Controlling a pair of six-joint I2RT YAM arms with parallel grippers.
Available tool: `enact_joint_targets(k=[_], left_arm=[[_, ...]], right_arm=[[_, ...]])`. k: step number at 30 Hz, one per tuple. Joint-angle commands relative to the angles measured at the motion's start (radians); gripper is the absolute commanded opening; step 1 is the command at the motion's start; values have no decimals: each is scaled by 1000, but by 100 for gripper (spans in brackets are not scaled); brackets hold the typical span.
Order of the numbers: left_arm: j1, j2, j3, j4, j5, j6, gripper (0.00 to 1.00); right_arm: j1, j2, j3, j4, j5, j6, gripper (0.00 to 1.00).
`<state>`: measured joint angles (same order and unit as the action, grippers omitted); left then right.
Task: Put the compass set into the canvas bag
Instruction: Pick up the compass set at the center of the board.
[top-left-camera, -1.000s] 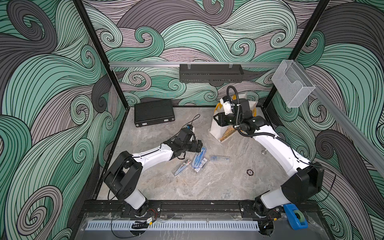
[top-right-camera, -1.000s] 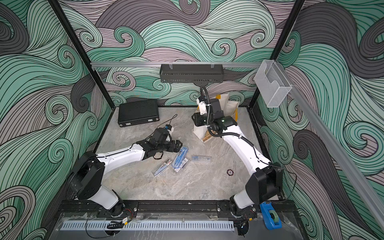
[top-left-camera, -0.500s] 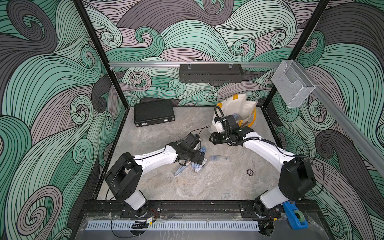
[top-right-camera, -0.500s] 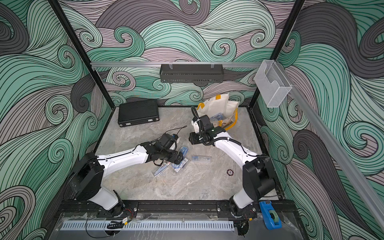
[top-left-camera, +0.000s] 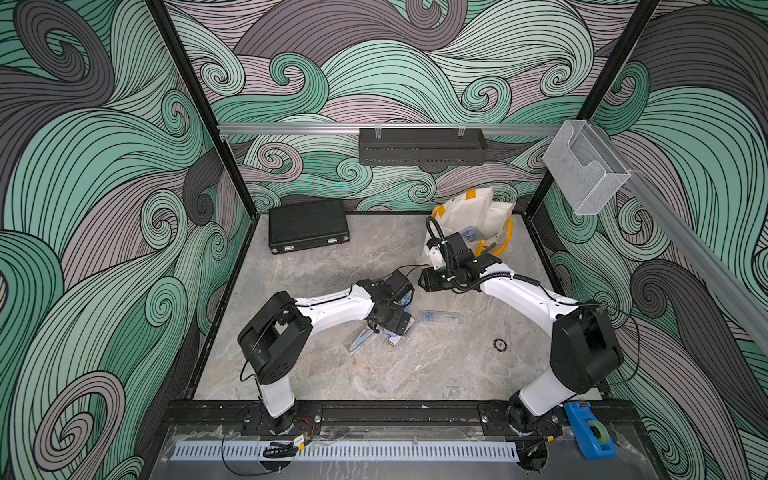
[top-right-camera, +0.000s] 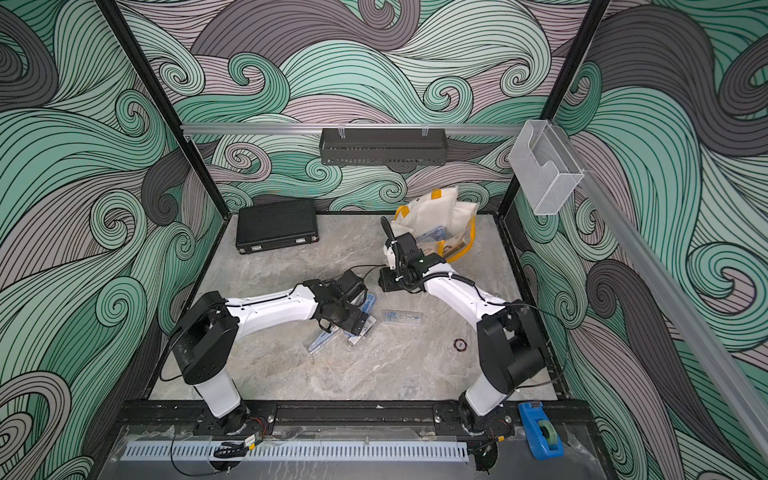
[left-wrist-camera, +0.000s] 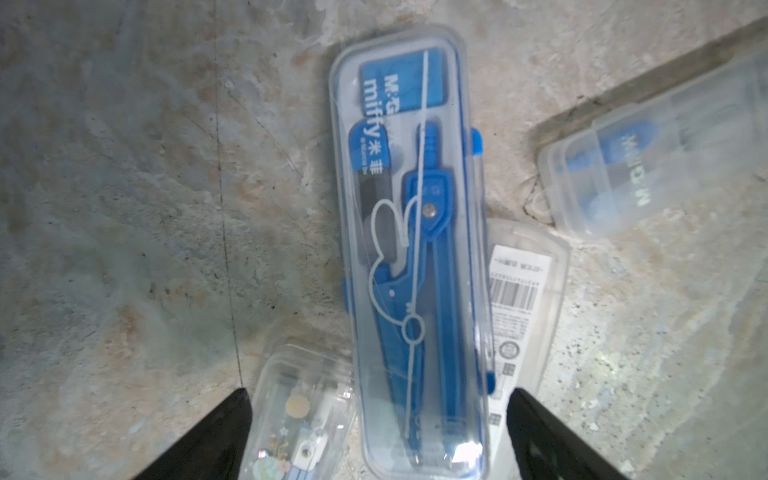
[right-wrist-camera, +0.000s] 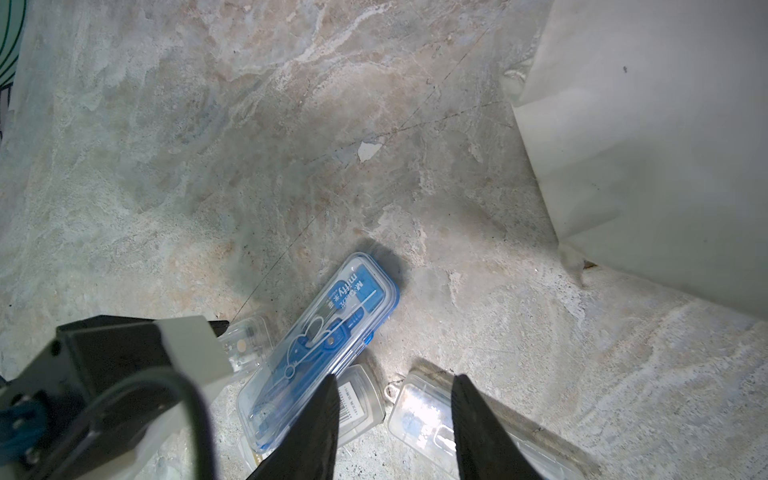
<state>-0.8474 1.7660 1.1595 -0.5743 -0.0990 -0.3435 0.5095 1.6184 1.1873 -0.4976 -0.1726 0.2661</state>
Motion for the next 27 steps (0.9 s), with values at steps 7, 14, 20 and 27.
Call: enact_joint_targets(k=[7, 14, 20, 27], left_arm=[[36, 101, 111, -74, -84, -38, 96], [77, 173, 162, -89, -100, -56, 95], [97, 195, 164, -78, -58, -47, 92], [97, 213, 181, -80, -11, -4, 87]], right_arm=[[1, 19, -9, 15, 22, 13, 46], [1, 18, -11, 24, 19, 15, 46], [1, 23, -14, 29, 21, 18, 46], [1, 28, -14, 42, 11, 25, 46]])
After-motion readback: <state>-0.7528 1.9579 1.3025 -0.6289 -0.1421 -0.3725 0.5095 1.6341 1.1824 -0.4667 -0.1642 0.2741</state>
